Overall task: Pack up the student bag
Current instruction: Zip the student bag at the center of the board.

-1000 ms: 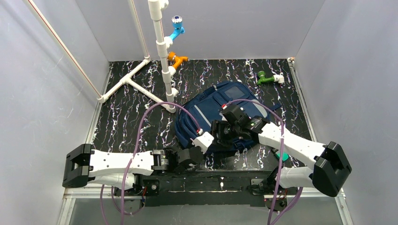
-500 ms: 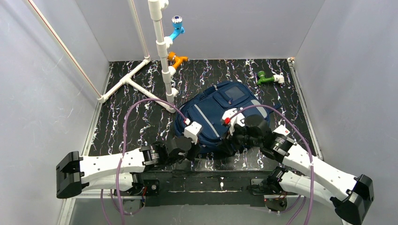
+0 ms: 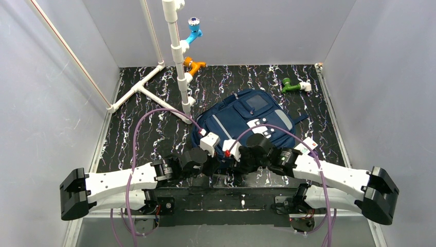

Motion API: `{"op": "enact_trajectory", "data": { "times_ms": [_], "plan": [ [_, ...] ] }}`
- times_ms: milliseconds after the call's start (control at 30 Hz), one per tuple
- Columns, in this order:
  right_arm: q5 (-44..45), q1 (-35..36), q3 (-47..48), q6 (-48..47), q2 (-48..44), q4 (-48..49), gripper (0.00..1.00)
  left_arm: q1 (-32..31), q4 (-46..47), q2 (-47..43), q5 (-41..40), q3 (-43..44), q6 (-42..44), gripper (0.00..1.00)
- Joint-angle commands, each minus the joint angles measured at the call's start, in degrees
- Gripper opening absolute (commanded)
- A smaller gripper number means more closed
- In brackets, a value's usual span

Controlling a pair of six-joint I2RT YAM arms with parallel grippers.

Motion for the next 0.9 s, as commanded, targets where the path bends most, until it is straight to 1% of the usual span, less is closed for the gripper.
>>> {"op": "enact_trajectory", "data": {
  "times_ms": [0,67,167,200,333,367,467,533,600,700,767,867],
  "plan": [
    [9.2,3.3,4.6,-1.9,5.4,4.5,0.46,0.0,3.5,-1.6,1.0,0.4,-0.6,0.0],
    [13.5,3.3,5.4,-1.8,7.7,4.8,0.3,0.0,3.2,-1.8,0.3,0.0,-1.3,0.0],
    [18.5,3.3,3.5,-2.6,8.4,6.6,0.07,0.0,2.7,-2.3,-1.3,-1.2,-2.6,0.0],
    [19.6,3.3,2.8,-3.1,7.9,6.8,0.01,0.0,1.0,-2.7,-2.5,-1.3,-3.5,0.0],
    [19.6,3.3,-1.0,-8.5,3.4,5.7,0.01,1.2,-6.5,-5.3,-9.7,-1.9,-6.8,0.0],
    [19.9,3.3,-2.6,-9.6,1.5,6.0,0.01,1.8,-8.1,-6.2,-10.3,-2.2,-7.3,0.0],
    [18.6,2.3,-7.5,-12.3,-4.8,7.0,0.01,6.2,-11.2,-9.3,-11.4,-2.9,-8.1,0.0],
    [18.3,1.9,-9.2,-12.4,-7.3,6.3,0.01,11.3,-11.4,-11.1,-9.8,-3.5,-7.4,0.0],
    [18.2,1.8,-9.2,-12.6,-8.4,5.0,0.01,16.2,-10.7,-11.2,-6.1,-3.6,-6.2,0.0],
    [17.6,1.6,-9.0,-12.8,-8.0,4.8,0.01,22.5,-9.0,-7.8,-0.1,-1.9,-4.3,0.0],
    [17.3,1.3,-9.0,-12.9,-7.3,5.8,0.01,25.3,-8.1,-4.1,2.9,0.3,-2.5,0.0],
    [15.8,-0.7,-9.6,-14.2,-6.6,9.1,0.01,26.3,-5.8,-1.7,8.2,1.5,-0.7,0.0]
  ]
}}
